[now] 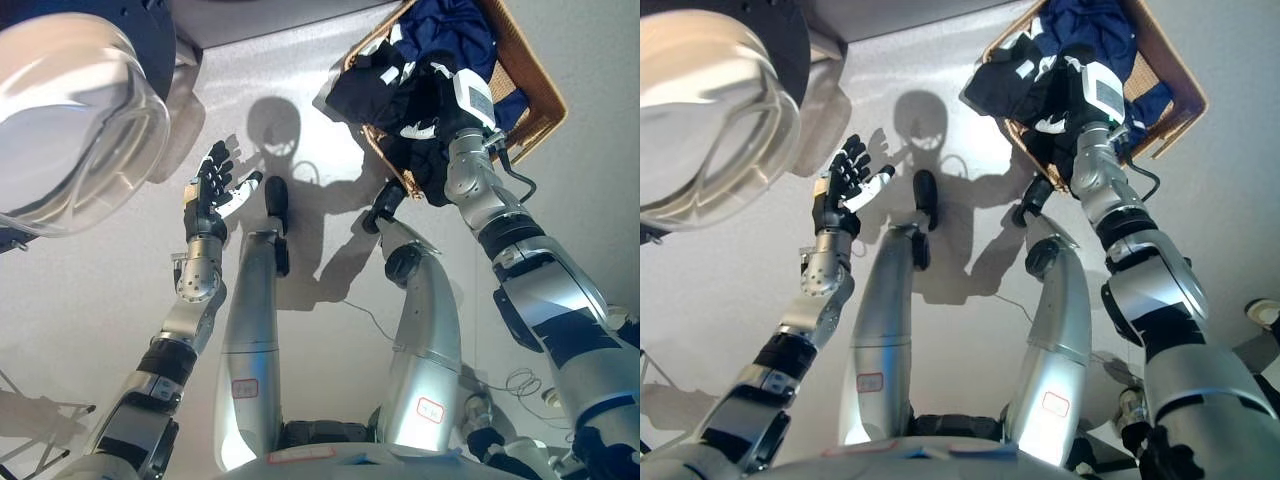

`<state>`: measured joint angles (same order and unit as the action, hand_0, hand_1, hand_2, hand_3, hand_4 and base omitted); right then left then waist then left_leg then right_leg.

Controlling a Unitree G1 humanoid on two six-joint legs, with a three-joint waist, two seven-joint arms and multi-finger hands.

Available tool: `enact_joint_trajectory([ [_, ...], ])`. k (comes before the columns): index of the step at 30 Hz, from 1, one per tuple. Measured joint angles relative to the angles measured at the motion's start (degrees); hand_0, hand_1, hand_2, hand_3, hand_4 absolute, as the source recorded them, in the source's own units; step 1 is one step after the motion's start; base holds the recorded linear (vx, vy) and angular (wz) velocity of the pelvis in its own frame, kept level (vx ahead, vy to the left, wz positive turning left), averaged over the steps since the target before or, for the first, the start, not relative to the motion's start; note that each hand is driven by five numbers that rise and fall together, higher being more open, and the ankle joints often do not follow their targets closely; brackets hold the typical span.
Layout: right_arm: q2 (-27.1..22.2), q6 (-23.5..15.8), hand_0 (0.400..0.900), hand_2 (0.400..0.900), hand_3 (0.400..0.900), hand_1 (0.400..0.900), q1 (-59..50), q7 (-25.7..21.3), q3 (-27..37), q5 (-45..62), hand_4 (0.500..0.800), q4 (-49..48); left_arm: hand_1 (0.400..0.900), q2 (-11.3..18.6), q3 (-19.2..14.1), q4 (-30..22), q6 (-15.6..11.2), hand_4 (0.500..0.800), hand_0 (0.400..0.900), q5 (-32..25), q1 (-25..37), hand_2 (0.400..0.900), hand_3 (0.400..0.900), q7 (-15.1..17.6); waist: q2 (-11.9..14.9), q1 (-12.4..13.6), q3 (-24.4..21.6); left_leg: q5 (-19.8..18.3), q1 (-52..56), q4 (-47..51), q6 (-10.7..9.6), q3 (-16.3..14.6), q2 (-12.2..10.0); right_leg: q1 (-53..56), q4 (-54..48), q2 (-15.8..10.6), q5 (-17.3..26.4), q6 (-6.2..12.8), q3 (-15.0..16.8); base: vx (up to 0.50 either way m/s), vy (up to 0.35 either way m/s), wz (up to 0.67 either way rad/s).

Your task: Put the clothes in the basket into the washing machine.

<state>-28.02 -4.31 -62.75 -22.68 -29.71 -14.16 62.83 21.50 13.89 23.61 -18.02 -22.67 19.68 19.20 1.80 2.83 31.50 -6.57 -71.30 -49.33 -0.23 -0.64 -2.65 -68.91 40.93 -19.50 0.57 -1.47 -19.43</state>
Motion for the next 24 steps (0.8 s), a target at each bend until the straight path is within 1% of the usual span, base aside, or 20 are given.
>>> enact_joint_trajectory([
  [6,0.41,0.45,0.9,0.9,0.9,0.9,-1.04,-1.35,-0.62,-2.58,0.8,3.71,0.9,0.3,0.13,-1.19,-0.12,0.8,0.9,-1.14,0.03,0.9,0.9,0.76,-0.09,-0.02,0.46,-1.84,-5.29,-6.05,0.97,-0.69,0.84,-5.8,6.08,-2.04,-1.45,-0.05,1.82,0.0,-0.002,0.04],
  [9,0.49,0.7,0.9,0.9,0.9,0.9,-2.85,-2.54,-0.88,-4.54,0.8,7.54,0.9,0.81,0.63,-1.65,-0.12,0.8,0.9,-1.83,0.15,0.9,0.9,0.82,-0.12,0.01,0.47,-2.15,-6.99,-7.84,1.35,-0.76,1.29,-7.52,8.27,-3.49,-1.97,-0.16,1.96,0.02,-0.002,0.11],
  [10,0.53,0.85,0.9,0.9,0.9,0.9,-3.3,-2.82,-0.89,-5.02,0.8,8.45,0.9,0.9,0.73,-1.95,-0.12,0.8,0.9,-2.15,0.15,0.9,0.9,0.98,-0.13,0.11,0.48,-2.19,-7.39,-8.22,1.41,-0.63,1.76,-7.98,8.82,-3.9,-2.12,-0.23,2.05,0.03,-0.023,0.18],
  [11,0.56,0.9,0.9,0.9,0.9,0.9,-3.44,-3.35,-0.61,-5.3,0.8,8.98,0.9,1.11,0.95,-2.21,-0.13,0.8,0.9,-2.16,0.16,0.9,0.9,1.22,-0.14,0.26,0.48,-2.29,-7.75,-8.7,1.53,-0.72,1.89,-8.47,9.58,-4.19,-2.34,-0.11,2.62,0.02,-0.02,0.16],
  [12,0.56,1.06,0.633,0.633,0.633,0.633,-3.67,-3.67,-0.23,-5.3,0.64,9.35,0.9,1.44,1.13,-2.74,-0.16,0.8,0.9,-2.16,0.18,0.9,0.9,1.36,-0.14,0.43,0.48,-2.33,-8.17,-9.14,1.58,-0.77,2.16,-9.1,10.34,-4.5,-2.55,0.0,3.05,0.02,-0.027,0.17],
  [13,0.69,1.17,0.406,0.406,0.406,0.406,-4.21,-3.84,-0.24,-5.3,0.504,10.15,0.9,1.88,1.24,-3.12,-0.22,0.8,0.9,-2.16,0.23,0.9,0.9,1.46,-0.14,0.64,0.48,-2.36,-8.55,-9.5,1.6,-0.77,2.28,-9.54,10.76,-4.74,-2.66,-0.15,3.12,0.03,-0.021,0.14],
  [14,0.72,1.4,0.4,0.4,0.4,0.4,-4.63,-4.28,-0.09,-5.3,0.5,11.03,0.9,2.05,1.45,-3.17,-0.23,0.8,0.9,-2.18,0.57,0.9,0.9,1.52,-0.17,0.78,0.5,-2.35,-8.75,-9.66,1.6,-0.7,2.76,-9.96,11.41,-5.12,-2.88,-0.13,3.36,0.02,-0.029,0.16],
  [16,0.64,1.94,0.4,0.4,0.4,0.4,-5.02,-4.77,0.45,-5.27,0.5,11.83,0.9,2.1,1.58,-3.34,-0.34,0.8,0.9,-2.18,0.89,0.9,0.9,1.53,-0.21,1.33,0.48,-2.57,-9.14,-10.55,1.59,-0.69,2.98,-10.5,12.88,-5.87,-3.57,-0.34,3.48,0.02,-0.024,0.12],
  [18,0.07,2.2,0.4,0.4,0.4,0.4,-5.97,-5.11,0.75,-5.28,0.5,12.26,0.9,2.12,1.58,-3.69,-0.73,0.8,0.9,-2.2,1.02,0.9,0.9,1.58,-0.21,1.8,0.48,-2.54,-9.63,-10.73,1.54,-0.6,3.2,-11.09,13.47,-6.03,-3.75,-0.35,3.69,0.01,-0.027,0.12],
  [20,-0.31,2.33,0.4,0.4,0.4,0.4,-6.64,-5.39,0.92,-5.28,0.5,12.86,0.9,2.09,1.71,-3.72,-0.74,0.8,0.9,-2.32,1.01,0.9,0.9,1.57,-0.22,1.8,0.47,-2.62,-9.71,-11.16,1.41,-0.52,3.75,-11.55,14.7,-6.66,-4.52,-0.41,4.12,0.01,-0.035,0.14],
  [24,-0.89,2.63,0.4,0.4,0.4,0.4,-7.21,-5.68,2.55,-5.07,0.5,12.9,0.9,2.07,1.7,-3.8,-0.85,0.8,0.9,-2.8,1.05,0.9,0.9,1.6,-0.3,2.08,0.43,-2.88,-10.31,-11.9,1.1,-0.29,3.81,-12.19,16.12,-7.03,-5.43,-0.65,4.17,0.01,-0.011,0.04],
])
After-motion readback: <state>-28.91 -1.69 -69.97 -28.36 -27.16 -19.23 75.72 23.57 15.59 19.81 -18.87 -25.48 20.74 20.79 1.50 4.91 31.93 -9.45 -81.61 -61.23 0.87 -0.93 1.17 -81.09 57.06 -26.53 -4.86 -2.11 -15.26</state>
